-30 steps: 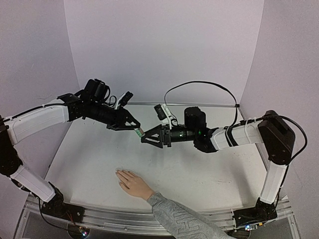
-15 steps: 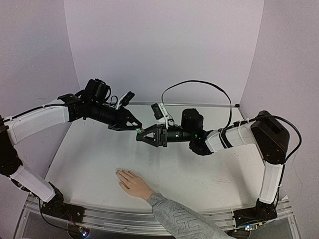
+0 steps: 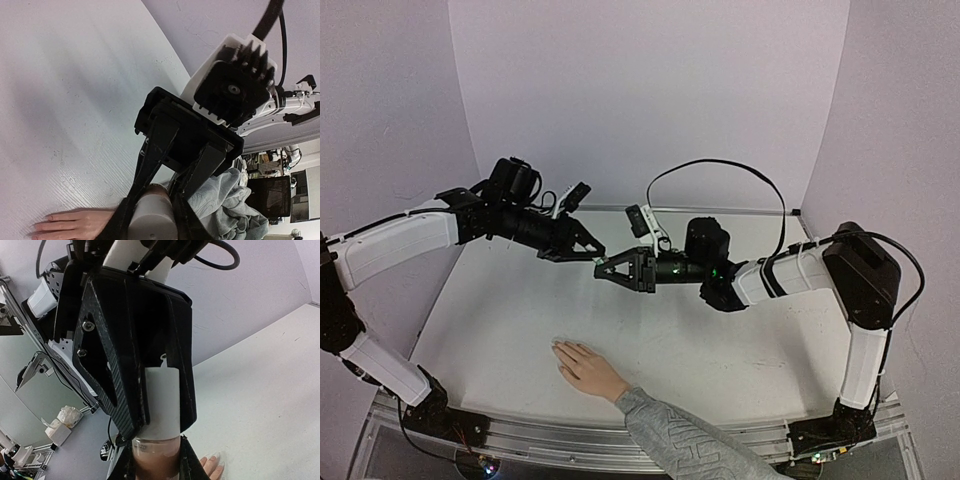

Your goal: Paint the nails

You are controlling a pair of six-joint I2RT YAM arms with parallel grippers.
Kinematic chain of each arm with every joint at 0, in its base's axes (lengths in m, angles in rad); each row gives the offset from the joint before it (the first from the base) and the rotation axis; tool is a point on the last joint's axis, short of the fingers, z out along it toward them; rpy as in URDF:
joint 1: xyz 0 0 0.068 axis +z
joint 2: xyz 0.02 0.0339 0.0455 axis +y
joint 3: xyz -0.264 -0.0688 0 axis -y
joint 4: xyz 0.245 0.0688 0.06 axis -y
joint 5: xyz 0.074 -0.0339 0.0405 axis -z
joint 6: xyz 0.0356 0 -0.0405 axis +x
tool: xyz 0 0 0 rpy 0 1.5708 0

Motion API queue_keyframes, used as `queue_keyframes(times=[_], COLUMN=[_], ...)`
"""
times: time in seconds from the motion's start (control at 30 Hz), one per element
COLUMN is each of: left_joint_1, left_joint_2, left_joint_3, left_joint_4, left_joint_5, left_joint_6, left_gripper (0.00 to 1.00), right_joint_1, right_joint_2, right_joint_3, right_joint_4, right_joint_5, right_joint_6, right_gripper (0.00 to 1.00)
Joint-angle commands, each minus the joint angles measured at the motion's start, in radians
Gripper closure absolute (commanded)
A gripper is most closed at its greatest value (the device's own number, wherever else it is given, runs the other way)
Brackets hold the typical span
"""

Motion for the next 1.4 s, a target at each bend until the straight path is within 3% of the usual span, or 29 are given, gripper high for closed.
queue_keyframes(times=[0.0, 0.07, 0.17, 0.3, 0.47, 0.67, 1.0, 1.27, 1.37], left_joint_1=[-0.005, -0.005, -0.005, -0.006, -0.015, -0.046, -0.086, -0.088, -0.088], left_joint_2=[-0.072, -0.128, -0.228, -0.291, -0.290, -0.246, -0.168, -0.169, -0.163], left_joint_3=[0.022, -0.020, -0.119, -0.229, -0.277, -0.258, -0.232, -0.237, -0.240], left_joint_4=[0.028, 0.100, 0.302, 0.541, 0.695, 0.747, 0.749, 0.748, 0.746], left_joint_5=[-0.019, -0.020, 0.009, 0.040, 0.037, 0.030, 0.011, 0.002, -0.010], left_joint_6=[0.045, 0.042, 0.000, -0.083, -0.160, -0.182, -0.194, -0.201, -0.209], left_gripper=[0.48, 0.28, 0.12, 0.06, 0.06, 0.19, 0.45, 0.80, 0.97], right_joint_1=[0.005, 0.004, 0.004, 0.005, 0.006, 0.010, 0.011, 0.010, 0.011], right_joint_2=[-0.045, -0.071, -0.111, -0.128, -0.105, -0.064, -0.070, -0.072, -0.081], right_joint_3=[0.001, -0.012, -0.028, -0.055, -0.052, -0.025, -0.038, -0.059, -0.057], right_joint_4=[0.105, 0.110, 0.139, 0.286, 0.461, 0.569, 0.609, 0.597, 0.497], right_joint_5=[0.001, 0.011, 0.013, -0.024, -0.055, -0.077, -0.067, -0.040, -0.010], right_joint_6=[-0.001, 0.003, 0.039, 0.158, 0.314, 0.403, 0.409, 0.382, 0.318], right_gripper=[1.00, 1.00, 1.00, 1.00, 1.00, 1.00, 1.00, 1.00, 1.00])
